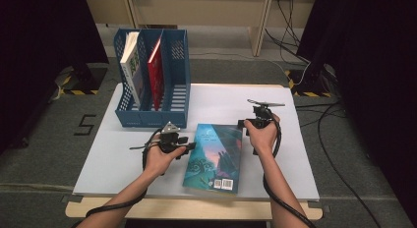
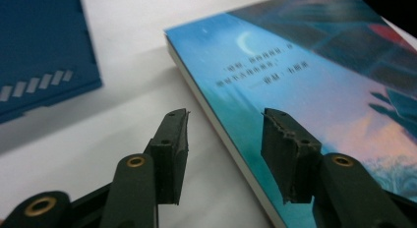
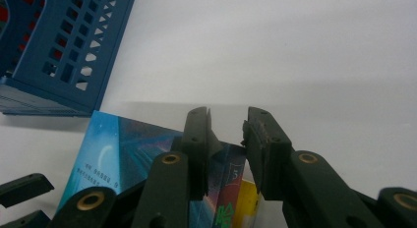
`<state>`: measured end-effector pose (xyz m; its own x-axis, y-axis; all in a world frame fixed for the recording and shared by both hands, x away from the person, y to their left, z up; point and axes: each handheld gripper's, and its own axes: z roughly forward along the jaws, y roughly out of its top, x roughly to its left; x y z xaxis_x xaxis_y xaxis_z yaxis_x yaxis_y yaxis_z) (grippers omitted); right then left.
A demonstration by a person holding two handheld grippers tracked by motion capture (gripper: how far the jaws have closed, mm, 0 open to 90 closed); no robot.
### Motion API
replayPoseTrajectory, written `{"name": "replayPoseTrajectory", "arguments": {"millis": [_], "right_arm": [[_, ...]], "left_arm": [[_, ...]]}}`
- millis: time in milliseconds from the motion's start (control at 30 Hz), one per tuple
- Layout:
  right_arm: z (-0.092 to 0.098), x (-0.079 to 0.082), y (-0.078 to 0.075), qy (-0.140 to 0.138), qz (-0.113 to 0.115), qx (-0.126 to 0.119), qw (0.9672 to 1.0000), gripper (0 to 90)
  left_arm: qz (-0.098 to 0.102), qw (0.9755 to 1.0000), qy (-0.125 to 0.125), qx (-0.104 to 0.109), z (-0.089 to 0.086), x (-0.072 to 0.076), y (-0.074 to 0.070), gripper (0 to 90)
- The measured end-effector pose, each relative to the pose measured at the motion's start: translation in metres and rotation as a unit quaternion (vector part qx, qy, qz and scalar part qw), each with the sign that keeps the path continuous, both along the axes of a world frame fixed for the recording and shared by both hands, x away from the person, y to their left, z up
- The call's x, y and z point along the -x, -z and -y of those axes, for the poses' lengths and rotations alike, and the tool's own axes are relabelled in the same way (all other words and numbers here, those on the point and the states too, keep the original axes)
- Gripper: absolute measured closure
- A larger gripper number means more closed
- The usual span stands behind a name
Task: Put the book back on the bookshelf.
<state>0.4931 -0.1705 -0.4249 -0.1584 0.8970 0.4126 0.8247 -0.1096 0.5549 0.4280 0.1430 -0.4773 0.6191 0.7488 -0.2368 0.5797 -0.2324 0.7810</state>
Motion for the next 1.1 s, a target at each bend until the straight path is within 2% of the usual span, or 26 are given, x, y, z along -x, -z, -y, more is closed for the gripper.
{"name": "replayPoseTrajectory", "arguments": {"millis": [33, 200, 333, 467, 567, 767, 1000, 1100], "right_arm": [[0.000, 0.000, 0.000, 0.000, -0.001, 0.001, 1.0000, 71.1], [0.001, 0.000, 0.001, -0.002, -0.010, 0.000, 0.9999, 68.9], [0.001, 0.001, 0.011, -0.004, -0.022, 0.014, 0.9996, 65.5], [0.005, 0.000, 0.018, -0.007, -0.033, 0.004, 0.9994, 64.1], [0.003, 0.001, 0.017, -0.012, -0.044, 0.012, 0.9989, 62.6], [0.001, 0.000, 0.018, -0.021, -0.050, 0.022, 0.9983, 58.5], [0.002, 0.002, 0.023, -0.020, -0.058, 0.015, 0.9980, 54.9], [0.002, 0.002, 0.025, -0.021, -0.068, 0.010, 0.9974, 52.7]], "left_arm": [[0.000, 1.0000, 0.000, 0.006, 0.001, 0.000, 0.001, 54.3], [0.004, 0.9999, 0.012, -0.002, 0.005, -0.002, -0.001, 59.0], [0.006, 0.9999, 0.012, 0.004, 0.005, -0.001, 0.000, 60.1], [0.012, 0.9999, 0.011, 0.004, 0.006, 0.000, 0.000, 61.0], [0.014, 0.9998, 0.012, 0.000, 0.007, 0.001, 0.000, 62.5], [0.021, 0.9997, 0.013, -0.004, 0.009, 0.002, -0.001, 63.8], [0.023, 0.9996, 0.012, -0.006, 0.009, 0.003, 0.000, 64.1], [0.024, 0.9996, 0.012, -0.006, 0.009, 0.003, 0.000, 64.1]]}}
